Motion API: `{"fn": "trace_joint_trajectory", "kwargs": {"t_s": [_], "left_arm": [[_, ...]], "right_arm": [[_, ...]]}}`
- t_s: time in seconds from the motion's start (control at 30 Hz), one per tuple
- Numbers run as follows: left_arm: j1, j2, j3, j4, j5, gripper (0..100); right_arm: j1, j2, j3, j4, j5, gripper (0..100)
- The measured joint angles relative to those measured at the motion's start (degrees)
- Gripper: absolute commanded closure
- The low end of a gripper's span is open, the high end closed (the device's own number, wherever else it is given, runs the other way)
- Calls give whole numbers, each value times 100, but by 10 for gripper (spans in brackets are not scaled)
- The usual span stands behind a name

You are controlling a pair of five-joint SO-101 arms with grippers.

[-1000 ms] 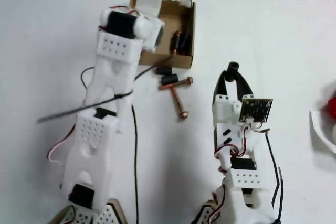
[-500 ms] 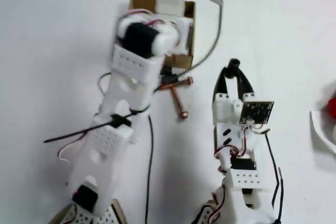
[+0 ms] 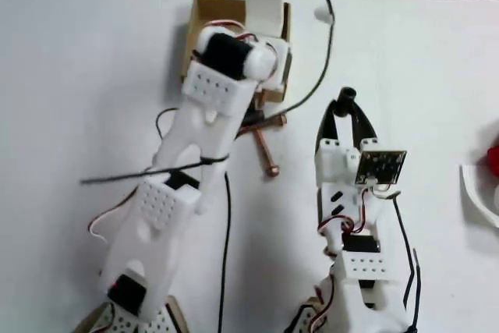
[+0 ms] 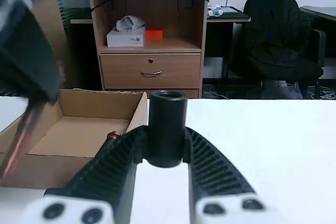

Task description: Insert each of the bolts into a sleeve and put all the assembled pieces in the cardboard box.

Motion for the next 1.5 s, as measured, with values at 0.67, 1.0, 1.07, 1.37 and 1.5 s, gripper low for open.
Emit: {"fn": "trace_joint_trajectory", "kwargs": {"t_s": [0.67,1.0,1.07,1.37,1.5], "left_arm": [[-70,-5495,7270,-2787,220,975],[-316,-7895,11692,-7516,220,976],[-325,-7912,11771,-8009,220,976],[-334,-7930,12615,-10075,-378,976],[-62,-7930,12677,-10488,-1178,976]], "right_arm": [[-809,-35,281,-18,0,978],[-1011,-35,281,-18,0,978],[-1213,-35,281,-9,0,978],[-1486,-35,281,18,-308,978],[-1538,-35,281,18,-308,978]]}}
